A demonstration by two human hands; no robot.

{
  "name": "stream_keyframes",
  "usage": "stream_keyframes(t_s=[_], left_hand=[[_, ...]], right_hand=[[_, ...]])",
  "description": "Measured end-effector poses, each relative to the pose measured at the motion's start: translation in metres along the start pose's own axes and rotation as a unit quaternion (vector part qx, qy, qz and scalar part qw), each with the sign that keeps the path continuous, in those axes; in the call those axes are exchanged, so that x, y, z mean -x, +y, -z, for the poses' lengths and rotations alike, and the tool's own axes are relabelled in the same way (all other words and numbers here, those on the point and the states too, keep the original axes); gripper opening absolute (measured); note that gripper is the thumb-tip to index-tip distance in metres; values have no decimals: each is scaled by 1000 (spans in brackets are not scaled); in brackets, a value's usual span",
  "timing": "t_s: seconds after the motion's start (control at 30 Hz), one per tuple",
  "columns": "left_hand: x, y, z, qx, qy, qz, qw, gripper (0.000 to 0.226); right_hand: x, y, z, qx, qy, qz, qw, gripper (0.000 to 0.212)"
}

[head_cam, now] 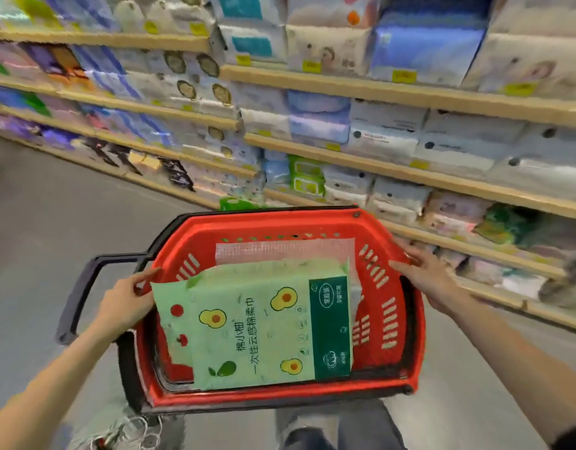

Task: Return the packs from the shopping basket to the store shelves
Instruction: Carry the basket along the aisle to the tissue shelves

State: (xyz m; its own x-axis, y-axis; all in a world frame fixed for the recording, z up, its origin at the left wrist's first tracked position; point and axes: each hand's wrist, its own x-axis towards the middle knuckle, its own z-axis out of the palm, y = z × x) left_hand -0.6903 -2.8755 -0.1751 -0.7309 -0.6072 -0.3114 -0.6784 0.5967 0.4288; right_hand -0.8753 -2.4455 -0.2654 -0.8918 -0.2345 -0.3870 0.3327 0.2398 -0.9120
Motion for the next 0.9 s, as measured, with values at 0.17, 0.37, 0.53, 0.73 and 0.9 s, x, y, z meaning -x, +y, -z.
stream_keyframes(t_s=[0.17, 0.37, 0.53, 0.73, 0.9], left_hand=[[-84, 22, -45, -13, -90, -39, 995, 63], [-143, 64, -130, 5, -160, -74, 984, 36], [-202, 79, -201, -5, -180, -115, 977, 37], [-273, 84, -295, 1, -195, -141, 971, 36], [-342, 62, -373, -27, -196, -140, 970, 32]], right_hand=[[6, 38, 13, -32, 65, -52, 996, 58], [-17, 84, 41, -39, 143, -110, 983, 58], [-52, 125, 63, -46, 179, -140, 973, 58], [-106, 189, 74, -61, 194, -169, 964, 59], [-168, 255, 77, -59, 199, -188, 960, 61]])
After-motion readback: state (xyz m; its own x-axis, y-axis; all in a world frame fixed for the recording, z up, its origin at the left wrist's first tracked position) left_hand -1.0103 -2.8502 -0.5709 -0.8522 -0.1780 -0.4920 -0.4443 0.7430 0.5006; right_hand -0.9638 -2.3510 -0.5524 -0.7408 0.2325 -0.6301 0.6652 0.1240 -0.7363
